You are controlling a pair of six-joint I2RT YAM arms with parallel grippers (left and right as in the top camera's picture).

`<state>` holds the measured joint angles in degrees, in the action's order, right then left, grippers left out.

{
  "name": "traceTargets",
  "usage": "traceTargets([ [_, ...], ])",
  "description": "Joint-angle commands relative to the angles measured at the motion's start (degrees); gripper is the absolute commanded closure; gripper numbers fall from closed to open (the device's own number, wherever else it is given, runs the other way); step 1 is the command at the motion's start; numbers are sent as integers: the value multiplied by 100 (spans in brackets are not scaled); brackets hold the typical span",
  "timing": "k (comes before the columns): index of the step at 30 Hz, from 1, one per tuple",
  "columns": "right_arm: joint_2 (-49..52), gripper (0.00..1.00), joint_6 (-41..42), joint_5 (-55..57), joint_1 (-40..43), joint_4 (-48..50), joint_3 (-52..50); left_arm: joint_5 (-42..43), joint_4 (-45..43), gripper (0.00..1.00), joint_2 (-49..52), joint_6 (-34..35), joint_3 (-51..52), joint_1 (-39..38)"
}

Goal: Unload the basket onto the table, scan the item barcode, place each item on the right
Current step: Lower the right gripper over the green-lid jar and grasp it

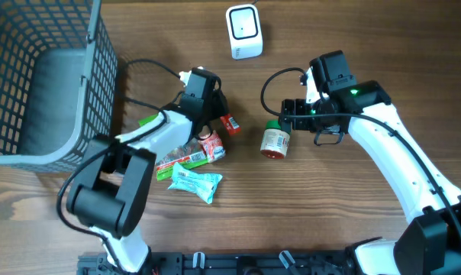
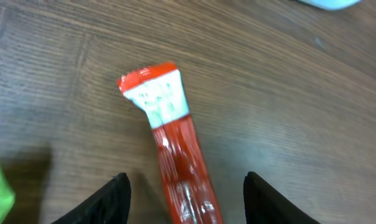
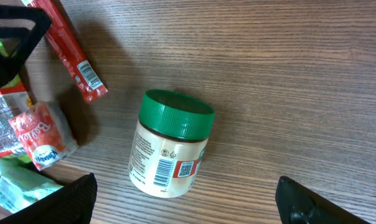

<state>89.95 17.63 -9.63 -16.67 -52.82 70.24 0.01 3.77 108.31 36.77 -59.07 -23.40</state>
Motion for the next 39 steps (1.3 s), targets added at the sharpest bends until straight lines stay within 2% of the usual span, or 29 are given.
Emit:
traceTargets([
  [1, 59, 8, -92, -26, 26, 15, 68, -111, -107, 57, 422, 122, -11, -28],
  [2, 59, 7, -96, -26, 26, 13, 68, -92, -90, 70, 505, 122, -11, -83],
  [3, 59, 4, -101, -26, 26, 2, 68, -96, 46, 92, 516, 105, -11, -168],
  [4, 59, 4, -107, -26, 26, -4, 68, -94, 79, 96, 501, 101, -13, -201],
  [8, 59, 3, -7, -26, 26, -76, 68, -94, 706, 96, 332, 85, -17, -304],
  [9, 59, 3, 57, -28, 26, -81, 63, -59, 802, 95, 291, -133, -20, -319],
  [12, 59, 3, 59, -28, 24, -81, 57, -50, 1060, 91, -107, -691, -20, -341],
  [13, 59, 0, 57, -33, 24, -4, 57, -48, 1121, 83, -374, -815, -20, -341],
  [15, 59, 0, 59, -59, 24, 68, 57, -48, 1292, 47, -710, -833, -20, -339],
  [16, 59, 0, 57, -79, 24, 66, 57, -48, 1377, 39, -820, -964, -20, -339],
  [17, 59, 0, 59, -76, 24, 87, 57, -52, 1506, 36, -1099, -1060, -20, -332],
  [19, 59, 0, 61, -76, 24, 125, 57, -55, 1711, 37, -1541, -1154, -28, -264],
  [20, 59, 0, 109, -72, 24, 149, 57, -52, 1917, 40, -1937, -1432, -31, -175],
  [22, 59, 0, 400, -70, 24, 164, 57, -59, 2308, 39, -2400, -1871, -31, -20],
  [23, 61, 0, 675, -70, 24, 160, 50, -94, 2638, 32, -2653, -1882, -28, 157],
  [25, 61, 0, 988, -70, 24, 275, -39, -96, 3071, 7, -2747, -1880, -28, 439],
  [26, 63, 1, 1078, -70, 24, 367, -107, -96, 3217, 0, -2734, -1875, -28, 540],
  [30, 66, 1, 1567, -52, 13, 658, -498, -96, 3663, 0, -2675, -1856, -17, 756],
  [39, 426, 1, 1534, 94, -149, 949, -688, -94, 3659, 0, -2675, -1856, -17, 754],
])
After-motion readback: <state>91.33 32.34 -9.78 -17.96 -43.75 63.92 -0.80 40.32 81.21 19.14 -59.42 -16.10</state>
